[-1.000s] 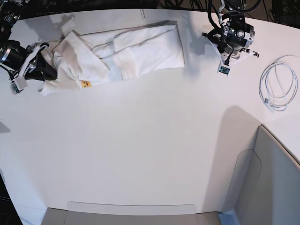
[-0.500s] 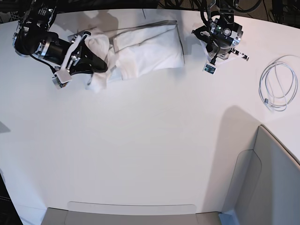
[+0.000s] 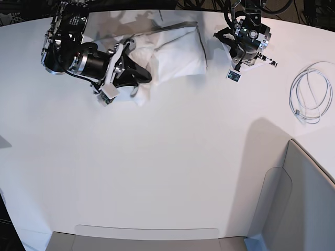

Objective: Layout the t-shirt on the table in an organized manner, then fold the t-shirt properly
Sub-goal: 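Grasp the folded bundle's end with the right gripper and lift it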

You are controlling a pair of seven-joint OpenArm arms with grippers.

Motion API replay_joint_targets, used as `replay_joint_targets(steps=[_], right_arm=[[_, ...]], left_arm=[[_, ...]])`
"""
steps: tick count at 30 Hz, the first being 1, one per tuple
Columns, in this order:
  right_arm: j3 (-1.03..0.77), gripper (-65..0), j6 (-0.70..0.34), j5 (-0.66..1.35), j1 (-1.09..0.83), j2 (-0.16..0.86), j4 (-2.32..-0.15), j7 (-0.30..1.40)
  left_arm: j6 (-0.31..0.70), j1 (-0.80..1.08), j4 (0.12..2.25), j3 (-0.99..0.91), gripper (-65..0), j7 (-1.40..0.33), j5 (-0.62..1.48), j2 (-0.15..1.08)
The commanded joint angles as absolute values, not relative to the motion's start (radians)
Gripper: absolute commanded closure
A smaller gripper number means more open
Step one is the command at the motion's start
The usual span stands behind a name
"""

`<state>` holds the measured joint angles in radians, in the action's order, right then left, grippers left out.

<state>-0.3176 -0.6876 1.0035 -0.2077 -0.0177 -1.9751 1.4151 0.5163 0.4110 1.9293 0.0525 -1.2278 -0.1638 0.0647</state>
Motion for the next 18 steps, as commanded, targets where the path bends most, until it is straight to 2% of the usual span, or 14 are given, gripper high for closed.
replay_joint_targets(steps=[1, 7, 15, 18], right_arm=[[-0.294, 0.0, -0.698, 1.013, -0.2, -0.019, -1.991, 1.396], [-0.156, 0.0, -0.698, 0.938, -0.205, -0.022, -1.991, 1.396], [-0.145, 0.0, -0.698, 0.9, -0.186, -0.027, -1.988, 1.396], [-0.131, 0.0, -0.698, 0.878, -0.186, -0.031, -1.988, 1.396]], left_arm=[[0.556, 0.443, 1.903, 0.076, 0.0, -1.27, -0.045, 0.045], [0.556, 0.456, 1.903, 0.076, 0.0, -1.322, -0.044, 0.045], [0.561, 0.552, 2.032, 0.081, 0.0, -1.366, -0.042, 0.077], [0.561, 0.581, 2.035, 0.153, 0.0, -1.36, -0.042, 0.096]])
